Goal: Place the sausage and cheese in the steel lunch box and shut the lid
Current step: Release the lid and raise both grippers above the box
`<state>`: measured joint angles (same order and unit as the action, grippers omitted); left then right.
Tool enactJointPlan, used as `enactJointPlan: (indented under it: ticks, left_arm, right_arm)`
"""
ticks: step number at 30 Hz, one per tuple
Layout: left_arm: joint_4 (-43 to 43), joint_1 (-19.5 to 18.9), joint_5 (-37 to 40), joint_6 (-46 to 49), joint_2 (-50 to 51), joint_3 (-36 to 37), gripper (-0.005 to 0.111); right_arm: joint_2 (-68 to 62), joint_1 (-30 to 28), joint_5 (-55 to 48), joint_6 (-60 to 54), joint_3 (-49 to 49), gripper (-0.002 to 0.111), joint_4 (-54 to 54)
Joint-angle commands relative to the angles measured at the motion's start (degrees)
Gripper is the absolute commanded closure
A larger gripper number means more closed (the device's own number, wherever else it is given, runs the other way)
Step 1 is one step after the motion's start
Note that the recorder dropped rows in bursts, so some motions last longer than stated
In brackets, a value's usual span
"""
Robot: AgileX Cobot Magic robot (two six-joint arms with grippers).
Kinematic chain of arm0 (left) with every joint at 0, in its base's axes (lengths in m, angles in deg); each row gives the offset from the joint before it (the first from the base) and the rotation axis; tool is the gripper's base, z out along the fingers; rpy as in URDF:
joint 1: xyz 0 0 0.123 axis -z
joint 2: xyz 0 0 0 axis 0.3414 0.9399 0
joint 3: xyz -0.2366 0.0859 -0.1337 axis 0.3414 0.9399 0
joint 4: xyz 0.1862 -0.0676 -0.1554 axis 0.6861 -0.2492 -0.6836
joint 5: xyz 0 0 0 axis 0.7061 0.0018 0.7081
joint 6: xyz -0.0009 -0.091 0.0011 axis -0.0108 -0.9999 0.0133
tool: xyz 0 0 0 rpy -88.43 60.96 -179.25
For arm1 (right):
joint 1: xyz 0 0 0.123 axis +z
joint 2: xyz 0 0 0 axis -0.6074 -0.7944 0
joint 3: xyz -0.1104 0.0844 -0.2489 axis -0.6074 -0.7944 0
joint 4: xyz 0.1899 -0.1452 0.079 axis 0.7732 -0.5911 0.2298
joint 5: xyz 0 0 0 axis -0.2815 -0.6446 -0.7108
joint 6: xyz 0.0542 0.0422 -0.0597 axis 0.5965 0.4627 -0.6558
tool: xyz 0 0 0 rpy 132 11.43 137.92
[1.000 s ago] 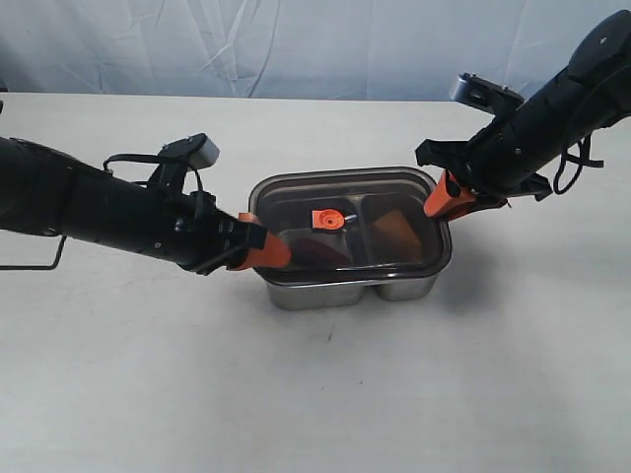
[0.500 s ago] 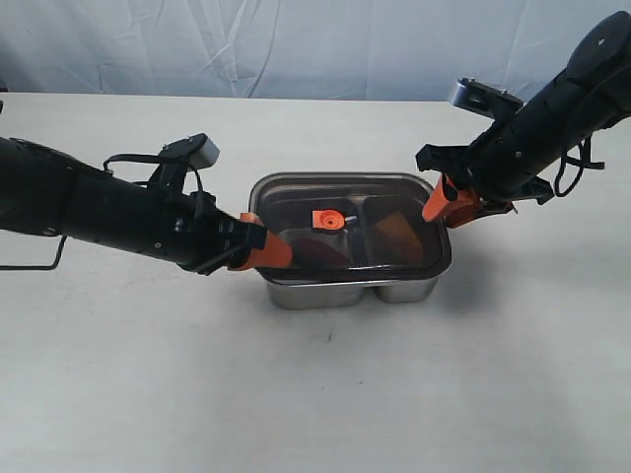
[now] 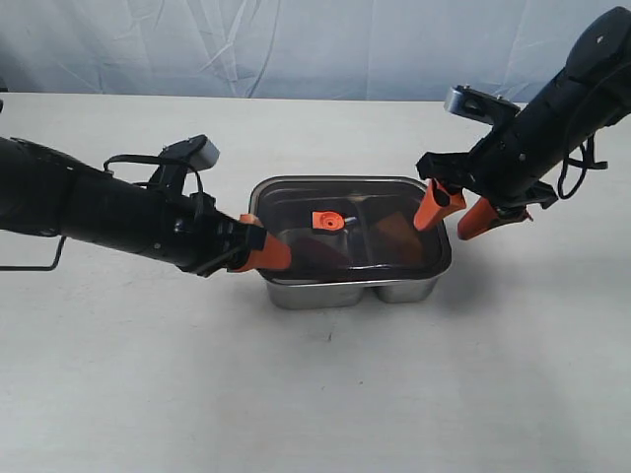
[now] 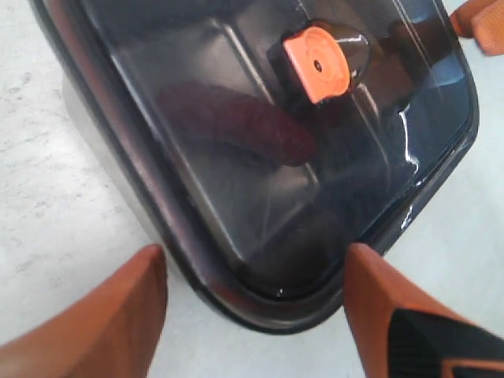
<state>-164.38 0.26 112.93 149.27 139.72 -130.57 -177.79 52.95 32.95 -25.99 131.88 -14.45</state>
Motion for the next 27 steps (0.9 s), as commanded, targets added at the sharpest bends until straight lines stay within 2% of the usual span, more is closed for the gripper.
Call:
enactJointPlan:
  ticks: [1, 8, 12, 14, 15, 16, 17, 18, 19, 21, 23, 26, 27]
  left_arm:
    - [6.88, -0.91, -0.16, -4.63, -2.06, -0.15, 0.045]
    - [18.04, -3.06, -1.37, -14.77, -5.04, -0.15, 0.046]
    - [20.66, -4.88, -0.03, -18.89, -8.07, -0.15, 0.053]
    - [18.8, -5.89, 0.1, -18.56, -11.35, -0.15, 0.065]
    - [15.46, -5.89, -0.26, -15.72, -13.71, -0.15, 0.072]
    - [13.32, -5.76, 0.05, -13.9, -14.69, -0.42, 0.076]
    - [7.82, -5.27, 1.46, -9.33, -15.97, -1.0, 0.082]
    - [5.04, -4.75, 2.06, -6.16, -16.26, -1.42, 0.085]
    - [1.2, -3.36, 2.32, 0.2, -16.14, -1.98, 0.093]
    - [-0.59, -1.12, -0.42, 5.99, -14.68, -2.34, 0.105]
    - [1.79, 0.25, -3.85, 7.02, -12.96, -2.34, 0.107]
    - [1.54, 0.41, -18.47, 7.44, -11.17, -3.27, 0.107]
    - [1.54, 0.41, -21.02, 7.59, -10.64, -3.91, 0.107]
  right_arm:
    - [4.38, -0.07, -0.68, 0.74, 0.31, 0.048, -1.53]
    - [7.82, -0.07, -0.4, 1.63, 0.31, 0.048, -0.85]
    - [9.21, -0.07, -0.51, 1.63, 0.31, 0.05, 0.31]
    - [9.63, -0.07, -0.51, 1.2, 0.31, 0.065, 1.11]
    - [9.63, -0.07, -0.51, -1.01, 0.11, 0.079, 3.13]
    - [9.63, 0.27, -0.51, -2.84, 0.11, 0.087, 4.4]
    - [9.63, 1.28, -0.02, -4.6, 0.11, 0.102, 5.33]
    - [9.63, 2.1, 0.86, -5.01, 0.11, 0.109, 5.33]
    - [9.63, 4.05, 2.6, -5.59, 0.11, 0.107, 5.1]
    - [9.63, 6.26, 5.87, -5.73, 0.11, 0.106, 3.58]
    - [9.51, 7.43, 7.3, -5.73, 0.11, 0.106, 2.09]
    - [9.41, 7.54, 6.36, -5.73, 0.11, 0.106, 2.06]
    - [9.41, 7.54, 6.04, -5.73, 0.11, 0.106, 2.06]
